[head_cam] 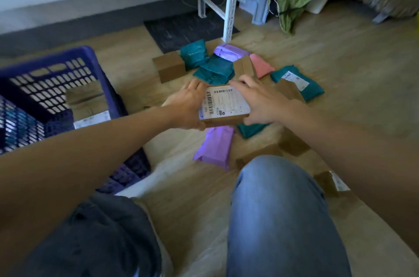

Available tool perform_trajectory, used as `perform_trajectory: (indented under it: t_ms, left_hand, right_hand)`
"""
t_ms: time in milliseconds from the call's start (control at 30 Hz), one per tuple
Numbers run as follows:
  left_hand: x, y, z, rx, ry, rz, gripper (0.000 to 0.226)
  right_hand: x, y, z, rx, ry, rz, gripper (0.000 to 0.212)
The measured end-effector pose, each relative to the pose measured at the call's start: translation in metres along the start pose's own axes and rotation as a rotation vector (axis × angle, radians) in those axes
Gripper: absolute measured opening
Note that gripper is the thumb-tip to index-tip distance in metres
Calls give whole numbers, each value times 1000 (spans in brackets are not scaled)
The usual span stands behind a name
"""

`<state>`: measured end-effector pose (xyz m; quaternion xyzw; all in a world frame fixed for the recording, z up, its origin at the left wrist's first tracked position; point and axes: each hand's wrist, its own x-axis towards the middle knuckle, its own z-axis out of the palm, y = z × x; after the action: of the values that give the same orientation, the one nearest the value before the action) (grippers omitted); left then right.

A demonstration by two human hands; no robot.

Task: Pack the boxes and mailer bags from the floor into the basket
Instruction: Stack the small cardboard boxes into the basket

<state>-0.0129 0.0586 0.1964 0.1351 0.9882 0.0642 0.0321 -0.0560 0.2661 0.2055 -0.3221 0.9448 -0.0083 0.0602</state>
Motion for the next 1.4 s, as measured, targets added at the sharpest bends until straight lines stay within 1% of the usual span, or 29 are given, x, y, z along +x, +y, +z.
perform_trajectory:
  t_ms: [100, 400, 600, 733, 867, 1000, 1233, 1400]
  left_hand:
    - [-19, -30, -27, 27, 20, -51, 107]
    - [-87, -118, -85, 115, 71, -191, 111]
    - [-134, -175, -109, 164, 50, -296, 106]
    - [-159, -208, -108, 199, -2, -370, 112]
    - [-181, -239, -104, 195, -55, -419, 108]
    - [-193, -270, -81, 122, -120, -482, 111]
    - [-197, -304, -12, -67, -190, -573, 106]
    - [-190, -322, 38, -159, -237, -610, 109]
  right_hand:
    - [22, -31, -17, 15, 58, -41, 109]
    - [87, -131, -45, 98, 155, -201, 108]
    - [127, -200, -53, 123, 170, -299, 105]
    - [149, -238, -46, 144, 157, -375, 102]
    - [173, -272, -28, 214, 102, -438, 102]
    - [200, -298, -2, 264, -22, -489, 105]
    - [233, -318, 46, 179, -253, -496, 101]
    - [253, -326, 80, 79, -355, -499, 97]
